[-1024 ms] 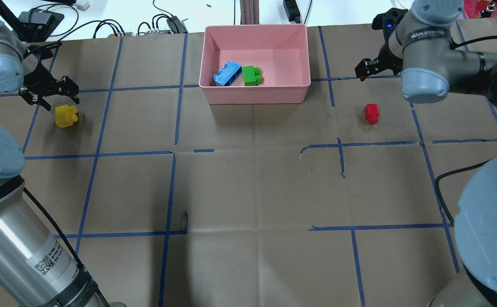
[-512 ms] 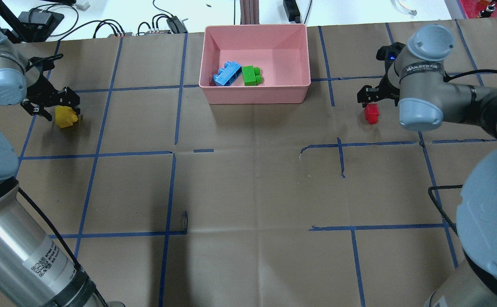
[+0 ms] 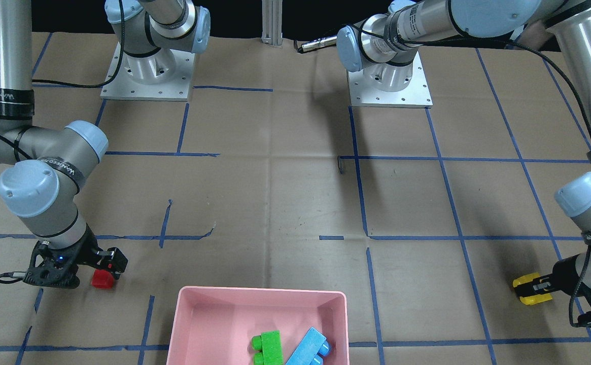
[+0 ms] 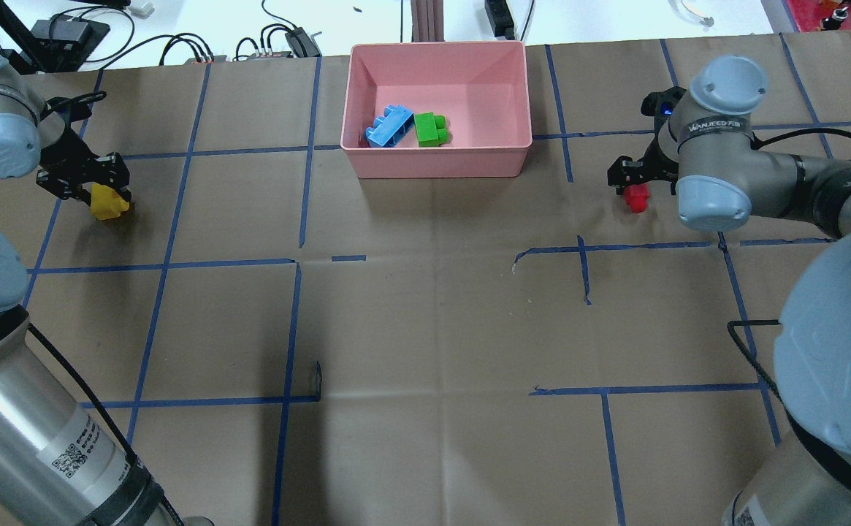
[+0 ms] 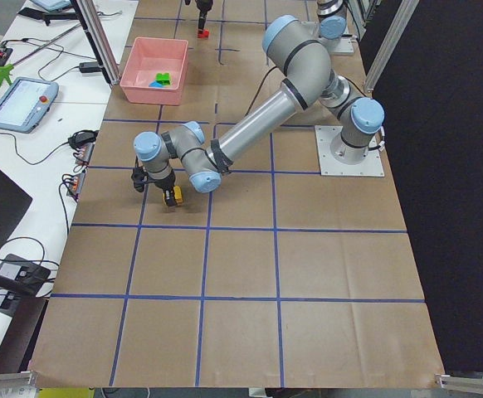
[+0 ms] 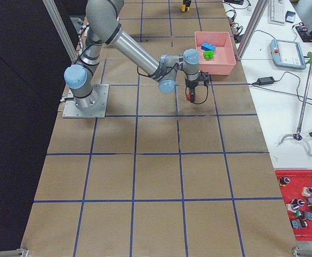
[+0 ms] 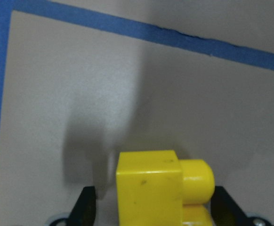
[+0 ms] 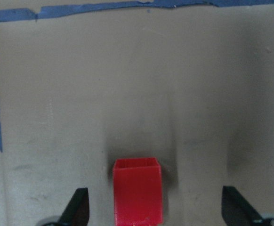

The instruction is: Put all blocks into box

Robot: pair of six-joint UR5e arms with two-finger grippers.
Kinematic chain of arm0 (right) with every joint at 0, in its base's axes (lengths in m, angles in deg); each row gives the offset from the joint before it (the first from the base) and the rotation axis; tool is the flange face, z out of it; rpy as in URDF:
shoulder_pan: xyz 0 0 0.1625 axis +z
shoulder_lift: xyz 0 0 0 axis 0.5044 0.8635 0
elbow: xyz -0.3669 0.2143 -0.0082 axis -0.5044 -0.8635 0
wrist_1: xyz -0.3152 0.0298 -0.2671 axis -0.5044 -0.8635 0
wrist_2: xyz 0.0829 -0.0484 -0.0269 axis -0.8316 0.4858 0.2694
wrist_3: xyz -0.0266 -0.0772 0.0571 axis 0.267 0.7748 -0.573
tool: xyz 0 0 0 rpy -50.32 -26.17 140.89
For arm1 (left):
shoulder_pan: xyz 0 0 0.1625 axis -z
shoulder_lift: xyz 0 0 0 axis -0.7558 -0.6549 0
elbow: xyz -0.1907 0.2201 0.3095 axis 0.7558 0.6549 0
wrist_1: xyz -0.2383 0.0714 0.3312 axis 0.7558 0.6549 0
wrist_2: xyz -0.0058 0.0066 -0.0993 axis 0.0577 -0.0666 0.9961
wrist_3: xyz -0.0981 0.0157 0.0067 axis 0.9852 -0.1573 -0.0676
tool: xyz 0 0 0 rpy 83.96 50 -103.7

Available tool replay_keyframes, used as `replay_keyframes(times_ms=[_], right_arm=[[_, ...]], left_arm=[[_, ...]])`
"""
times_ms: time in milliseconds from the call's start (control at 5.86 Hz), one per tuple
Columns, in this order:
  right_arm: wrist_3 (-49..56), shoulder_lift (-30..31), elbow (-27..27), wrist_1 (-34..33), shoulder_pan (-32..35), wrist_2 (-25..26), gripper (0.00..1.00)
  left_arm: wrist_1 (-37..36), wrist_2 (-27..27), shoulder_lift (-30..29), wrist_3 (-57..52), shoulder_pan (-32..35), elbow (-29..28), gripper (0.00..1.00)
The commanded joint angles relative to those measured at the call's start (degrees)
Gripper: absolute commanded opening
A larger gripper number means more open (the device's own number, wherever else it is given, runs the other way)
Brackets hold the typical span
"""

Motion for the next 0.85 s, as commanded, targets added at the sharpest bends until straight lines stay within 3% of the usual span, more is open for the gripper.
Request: replay_keyframes(times_ms=[0, 341, 512, 683], right_arm=[[-0.2, 0.0, 1.1, 0.1, 0.1, 0.0, 0.79], [0.3, -0.1, 0.9, 0.3, 0.1, -0.1, 0.23], [0.8, -0.1, 0.3, 0.3, 0.1, -0.2, 0.12], [0.8, 0.5, -0.8, 0.4, 0.2, 0.0, 0.08]], left_arm=[[0.9, -0.1, 0.8, 0.1, 0.1, -0.4, 0.22], [1.9, -1.0, 5.6, 0.2, 0.9, -1.8, 0.2], [6.2, -0.9, 9.7, 0.3, 3.1, -1.9, 0.2], [6.1, -1.5, 12.5, 0.8, 9.8, -2.6, 0.19]])
